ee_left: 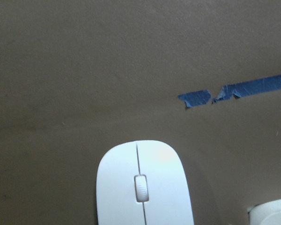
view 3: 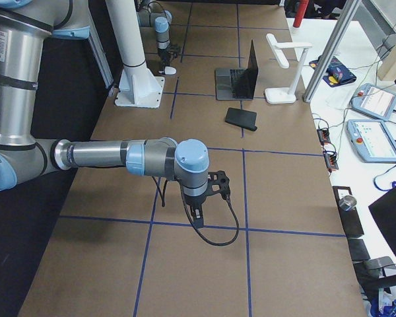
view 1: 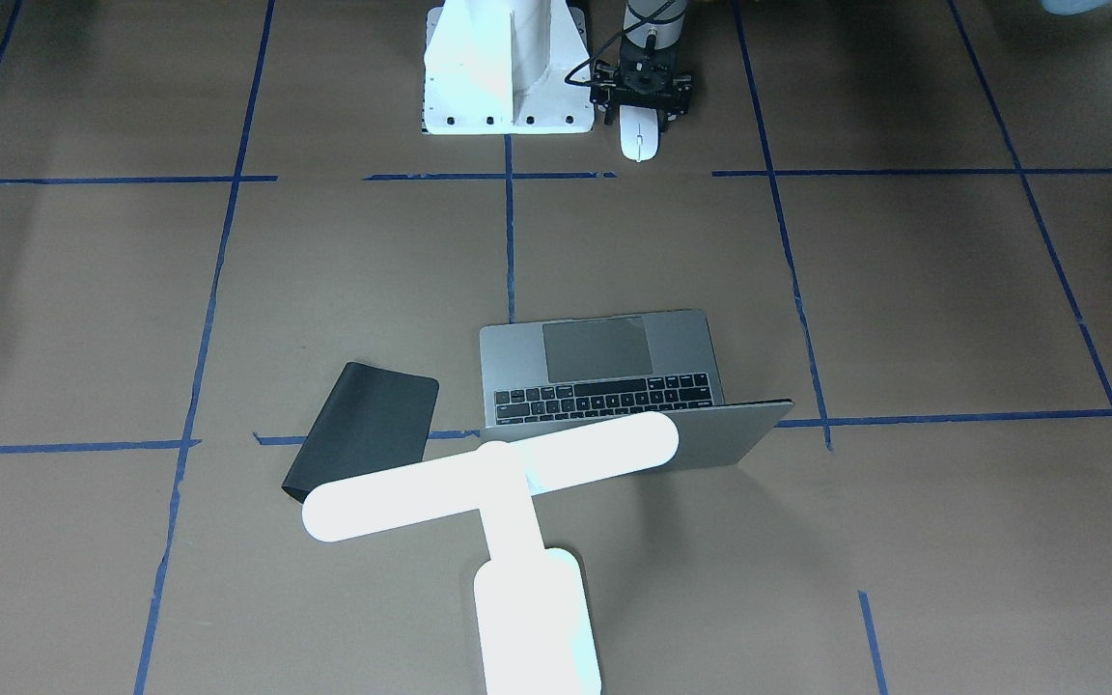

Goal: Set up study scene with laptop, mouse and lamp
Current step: 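Reach the left gripper down and grasp the white mouse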

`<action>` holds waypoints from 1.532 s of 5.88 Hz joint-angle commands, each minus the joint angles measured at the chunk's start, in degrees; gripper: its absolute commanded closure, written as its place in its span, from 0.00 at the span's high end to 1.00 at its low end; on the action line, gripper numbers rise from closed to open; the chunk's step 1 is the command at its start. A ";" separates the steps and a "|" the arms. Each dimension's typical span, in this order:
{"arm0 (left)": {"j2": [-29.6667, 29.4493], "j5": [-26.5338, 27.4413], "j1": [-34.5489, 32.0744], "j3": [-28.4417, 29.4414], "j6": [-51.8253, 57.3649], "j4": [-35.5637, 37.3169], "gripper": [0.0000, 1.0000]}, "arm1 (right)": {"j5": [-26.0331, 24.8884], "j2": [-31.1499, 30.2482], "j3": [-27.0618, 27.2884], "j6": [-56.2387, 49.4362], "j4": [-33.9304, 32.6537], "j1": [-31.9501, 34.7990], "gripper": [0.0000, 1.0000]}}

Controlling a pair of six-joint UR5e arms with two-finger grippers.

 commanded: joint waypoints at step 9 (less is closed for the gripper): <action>-11.38 -4.08 -13.50 -2.33 3.33 3.76 0.23 | 0.07 0.26 -1.84 0.04 0.00 0.00 1.00</action>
